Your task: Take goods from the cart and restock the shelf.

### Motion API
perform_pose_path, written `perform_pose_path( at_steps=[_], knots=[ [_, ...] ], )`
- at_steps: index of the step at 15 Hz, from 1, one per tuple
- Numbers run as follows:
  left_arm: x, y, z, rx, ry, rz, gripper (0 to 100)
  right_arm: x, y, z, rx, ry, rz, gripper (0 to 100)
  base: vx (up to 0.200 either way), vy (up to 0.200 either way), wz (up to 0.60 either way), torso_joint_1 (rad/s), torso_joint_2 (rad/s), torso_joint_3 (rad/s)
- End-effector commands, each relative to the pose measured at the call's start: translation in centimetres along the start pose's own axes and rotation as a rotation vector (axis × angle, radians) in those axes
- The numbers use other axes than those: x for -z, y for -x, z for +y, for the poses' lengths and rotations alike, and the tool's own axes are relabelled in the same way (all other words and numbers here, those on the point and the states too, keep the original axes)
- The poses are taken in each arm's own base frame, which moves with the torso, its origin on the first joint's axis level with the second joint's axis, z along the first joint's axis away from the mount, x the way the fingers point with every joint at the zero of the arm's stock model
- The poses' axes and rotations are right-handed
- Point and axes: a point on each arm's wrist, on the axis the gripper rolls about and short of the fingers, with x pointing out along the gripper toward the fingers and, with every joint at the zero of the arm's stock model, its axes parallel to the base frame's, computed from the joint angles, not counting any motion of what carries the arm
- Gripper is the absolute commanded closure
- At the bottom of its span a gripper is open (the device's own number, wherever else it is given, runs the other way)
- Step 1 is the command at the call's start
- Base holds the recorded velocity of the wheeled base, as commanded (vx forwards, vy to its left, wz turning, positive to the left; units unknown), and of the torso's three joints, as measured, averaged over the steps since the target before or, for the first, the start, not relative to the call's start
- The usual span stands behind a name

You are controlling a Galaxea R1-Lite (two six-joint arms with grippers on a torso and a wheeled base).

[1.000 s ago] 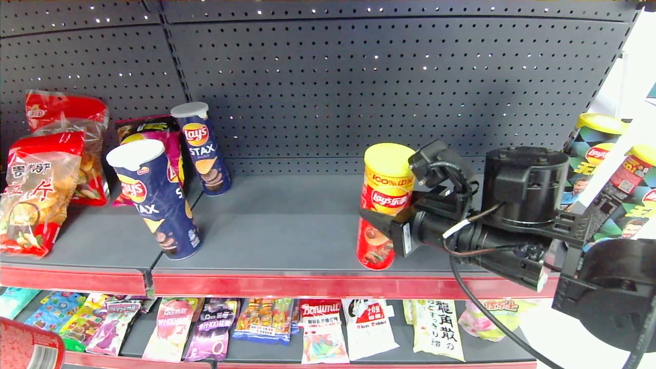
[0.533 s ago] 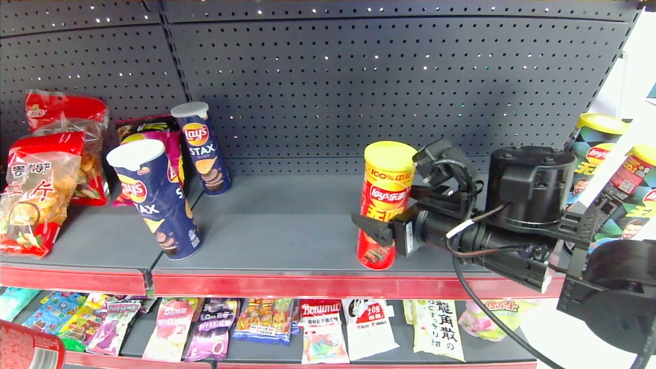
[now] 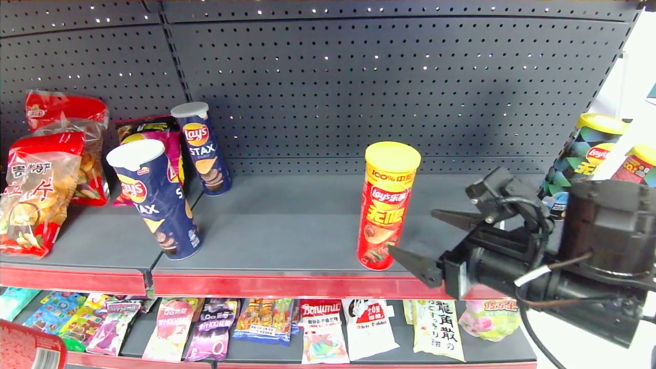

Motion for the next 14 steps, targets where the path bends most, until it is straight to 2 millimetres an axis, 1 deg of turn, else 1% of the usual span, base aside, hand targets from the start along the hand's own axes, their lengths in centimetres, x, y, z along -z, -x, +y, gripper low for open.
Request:
perform_pose_path(
  at_steps=[1, 2, 3, 4, 5, 6, 7, 8, 9, 11, 12, 13, 14],
  knots=[
    [0.3, -0.2, -0.1, 0.016, 0.002, 0.01, 100, 0.7, 4.8, -0.2, 0.005, 0.005, -0.056, 0, 0.0, 0.0, 0.0, 0.0, 0.0, 0.0],
    [0.4, -0.2, -0.1, 0.026, 0.003, 0.012, 100, 0.9, 5.7, -0.3, 0.006, 0.013, -0.068, 0, 0.0, 0.0, 0.0, 0.0, 0.0, 0.0],
    [0.5, -0.4, -0.2, 0.038, 0.003, 0.018, 100, 1.1, 7.7, -0.5, 0.018, 0.042, -0.111, 0, 0.0, 0.0, 0.0, 0.0, 0.0, 0.0],
    [0.5, -0.6, -0.2, 0.045, 0.006, 0.028, 100, 1.2, 11.2, -1.5, 0.102, 0.115, -0.187, 0, 0.0, 0.0, 0.0, 0.0, 0.0, 0.0],
    [0.4, -0.8, -0.2, 0.063, 0.007, 0.034, 100, 1.6, 13.5, -2.3, 0.193, 0.14, -0.215, 0, 0.0, 0.0, 0.0, 0.0, 0.0, 0.0],
    [0.0, -1.2, -0.1, 0.082, 0.011, 0.039, 100, 2.1, 15.5, -2.7, 0.258, 0.134, -0.219, 0, 0.0, 0.0, 0.0, 0.0, 0.0, 0.0],
    [-0.4, -1.7, 0.0, 0.087, 0.024, 0.051, 100, 3.0, 17.5, -2.6, 0.306, 0.119, -0.2, 0, 0.0, 0.0, 0.0, 0.0, 0.0, 0.0],
    [-0.8, -2.0, 0.1, 0.093, 0.043, 0.055, 100, 4.1, 18.9, -2.3, 0.32, 0.106, -0.17, 0, 0.0, 0.0, 0.0, 0.0, 0.0, 0.0],
    [-1.5, -2.4, 0.2, 0.115, 0.059, 0.052, 100, 5.7, 21.4, -1.2, 0.309, 0.081, -0.127, 0, 0.0, 0.0, 0.0, 0.0, 0.0, 0.0],
    [-1.9, -2.3, 0.1, 0.168, 0.06, 0.03, 100, 7.8, 25.4, 0.6, 0.293, 0.054, -0.036, 0, 0.0, 0.0, 0.0, 0.0, 0.0, 0.0],
    [-1.7, -2.3, 0.1, 0.191, 0.061, 0.031, 100, 8.6, 26.8, 1.2, 0.296, -0.012, 0.035, 0, 0.0, 0.0, 0.0, 0.0, 0.0, 0.0],
    [-1.5, -2.3, -0.1, 0.221, 0.065, 0.034, 100, 8.9, 27.8, 1.7, 0.351, -0.152, 0.099, 0, 0.0, 0.0, 0.0, 0.0, 0.0, 0.0],
    [-1.4, -2.4, -0.1, 0.229, 0.065, 0.036, 100, 8.9, 27.9, 1.9, 0.386, -0.219, 0.121, 0, 0.0, 0.0, 0.0, 0.0, 0.0, 0.0]
  ],
)
